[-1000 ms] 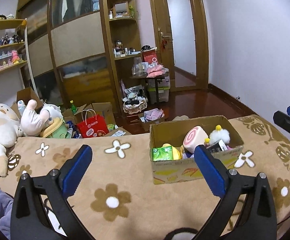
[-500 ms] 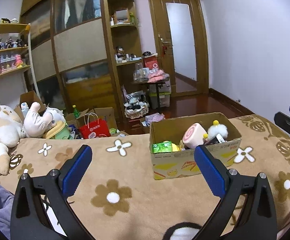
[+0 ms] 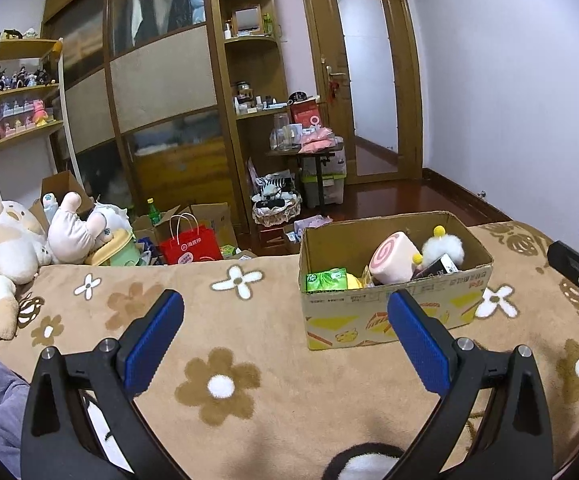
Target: Organize soft objects
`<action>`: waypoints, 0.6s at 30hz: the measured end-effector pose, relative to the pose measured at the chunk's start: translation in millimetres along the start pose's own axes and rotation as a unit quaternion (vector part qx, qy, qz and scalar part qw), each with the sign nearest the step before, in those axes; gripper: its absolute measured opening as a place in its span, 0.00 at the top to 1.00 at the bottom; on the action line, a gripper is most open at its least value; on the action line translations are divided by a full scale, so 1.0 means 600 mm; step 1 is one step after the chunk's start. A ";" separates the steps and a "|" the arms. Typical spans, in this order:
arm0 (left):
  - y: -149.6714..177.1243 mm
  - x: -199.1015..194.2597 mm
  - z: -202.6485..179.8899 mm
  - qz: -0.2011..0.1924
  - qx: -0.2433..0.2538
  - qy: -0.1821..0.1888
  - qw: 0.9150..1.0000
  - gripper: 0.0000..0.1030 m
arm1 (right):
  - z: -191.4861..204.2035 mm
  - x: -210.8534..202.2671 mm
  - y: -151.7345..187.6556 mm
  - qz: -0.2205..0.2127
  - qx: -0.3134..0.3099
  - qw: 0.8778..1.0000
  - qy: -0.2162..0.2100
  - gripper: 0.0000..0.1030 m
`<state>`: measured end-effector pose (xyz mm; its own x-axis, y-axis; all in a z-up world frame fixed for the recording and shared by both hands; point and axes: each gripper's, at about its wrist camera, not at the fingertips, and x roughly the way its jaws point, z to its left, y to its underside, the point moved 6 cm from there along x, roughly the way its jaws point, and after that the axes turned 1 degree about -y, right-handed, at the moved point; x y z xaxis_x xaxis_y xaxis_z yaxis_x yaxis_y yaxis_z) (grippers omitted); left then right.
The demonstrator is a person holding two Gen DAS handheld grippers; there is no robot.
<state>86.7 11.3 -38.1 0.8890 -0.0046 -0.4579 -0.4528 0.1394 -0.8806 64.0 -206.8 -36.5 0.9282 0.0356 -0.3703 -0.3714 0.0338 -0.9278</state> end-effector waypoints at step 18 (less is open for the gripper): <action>0.003 0.007 -0.002 0.007 0.004 0.000 1.000 0.02 | 0.002 0.014 0.010 0.010 -0.010 1.000 0.008 0.00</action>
<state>89.6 10.5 -41.9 0.8826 -0.0020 -0.4702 -0.4647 0.1484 -0.8729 69.6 -205.3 -45.3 0.9206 0.0206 -0.3899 -0.3902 0.0138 -0.9206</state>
